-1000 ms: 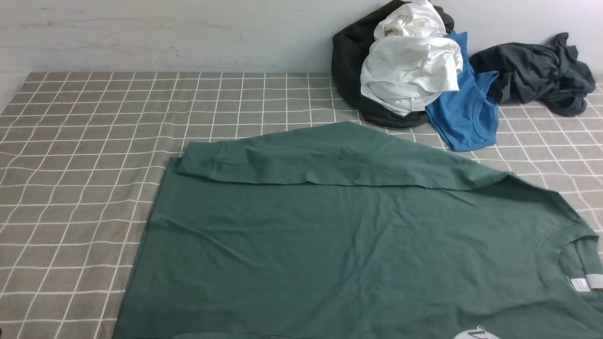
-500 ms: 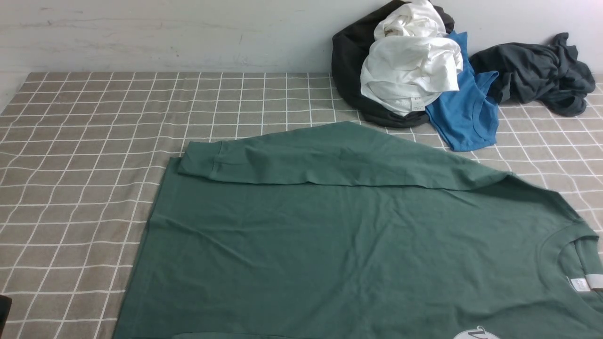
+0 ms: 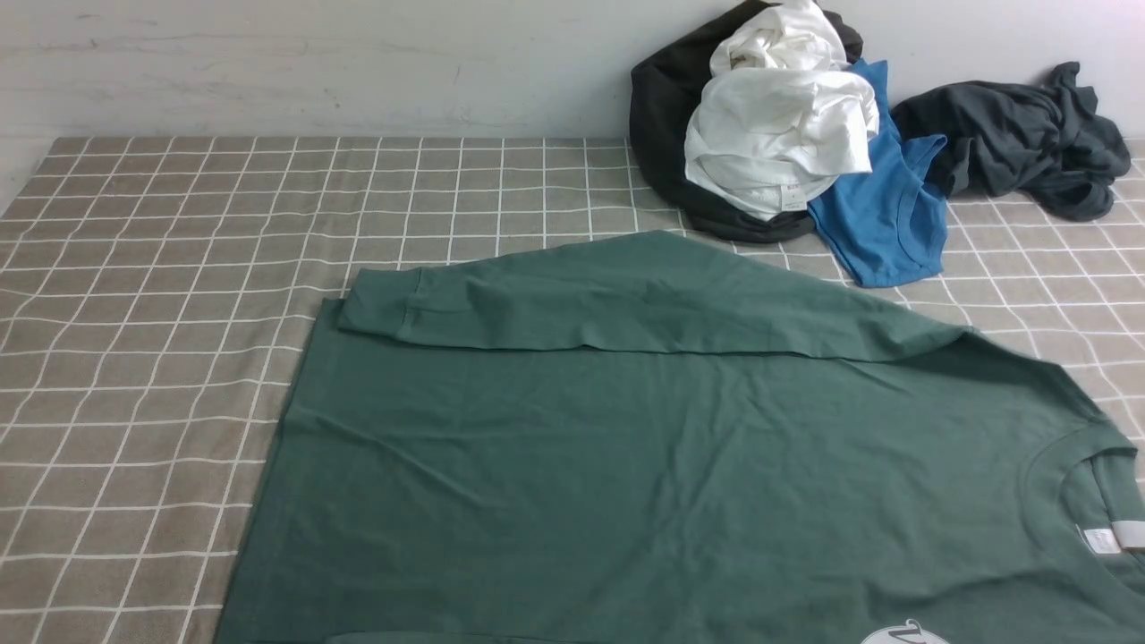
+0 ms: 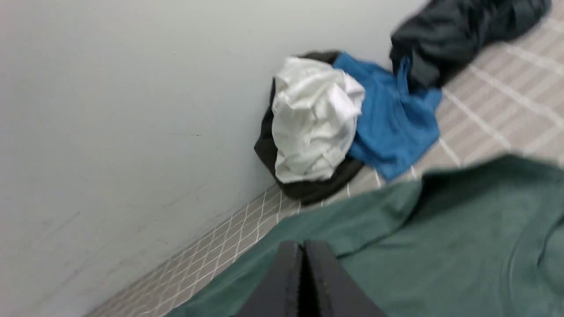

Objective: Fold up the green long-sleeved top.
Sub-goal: Use the left arm to clamp the cuff closest to it

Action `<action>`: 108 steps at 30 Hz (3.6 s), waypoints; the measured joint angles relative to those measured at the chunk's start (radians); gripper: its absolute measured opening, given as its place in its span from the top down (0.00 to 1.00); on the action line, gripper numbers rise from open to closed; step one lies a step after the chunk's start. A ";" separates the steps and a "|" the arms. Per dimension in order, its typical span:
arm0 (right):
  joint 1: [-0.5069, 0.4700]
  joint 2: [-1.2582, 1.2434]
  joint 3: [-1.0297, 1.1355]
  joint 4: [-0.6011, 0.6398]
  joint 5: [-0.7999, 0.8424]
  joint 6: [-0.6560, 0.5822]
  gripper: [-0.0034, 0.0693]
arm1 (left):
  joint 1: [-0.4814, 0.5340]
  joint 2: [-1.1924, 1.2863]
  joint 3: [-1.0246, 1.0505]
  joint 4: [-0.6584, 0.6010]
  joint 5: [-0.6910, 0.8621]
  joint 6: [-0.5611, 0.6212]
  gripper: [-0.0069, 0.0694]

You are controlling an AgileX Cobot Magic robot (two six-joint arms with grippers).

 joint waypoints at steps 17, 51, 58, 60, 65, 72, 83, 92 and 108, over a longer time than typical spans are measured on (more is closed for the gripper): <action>0.280 0.882 -0.635 -0.245 0.886 -0.350 0.97 | -0.354 0.832 -0.339 0.243 0.591 0.237 0.75; 0.439 0.936 -0.599 -0.203 0.793 -0.390 0.97 | -0.422 1.294 -0.248 0.274 0.076 0.032 0.32; 0.439 0.936 -0.599 -0.203 0.792 -0.391 0.97 | -0.422 1.294 -0.248 0.276 0.077 0.026 0.67; 0.439 0.936 -0.599 -0.203 0.792 -0.391 0.97 | -0.422 1.294 -0.248 0.285 0.077 0.026 0.78; 0.439 0.936 -0.599 -0.203 0.792 -0.391 0.97 | -0.422 1.294 -0.249 0.328 0.091 0.026 0.91; 0.439 0.937 -0.599 -0.203 0.787 -0.391 0.97 | -0.422 1.282 -0.315 0.380 0.201 0.019 0.91; 0.439 0.937 -0.599 -0.203 0.778 -0.391 0.97 | -0.422 1.371 -0.343 0.420 0.229 0.000 0.43; 0.439 0.937 -0.599 -0.203 0.776 -0.391 0.97 | -0.422 1.424 -0.358 0.401 0.222 0.000 0.36; 0.439 0.937 -0.599 -0.203 0.764 -0.391 0.97 | -0.422 1.386 -0.360 0.371 0.212 0.012 0.89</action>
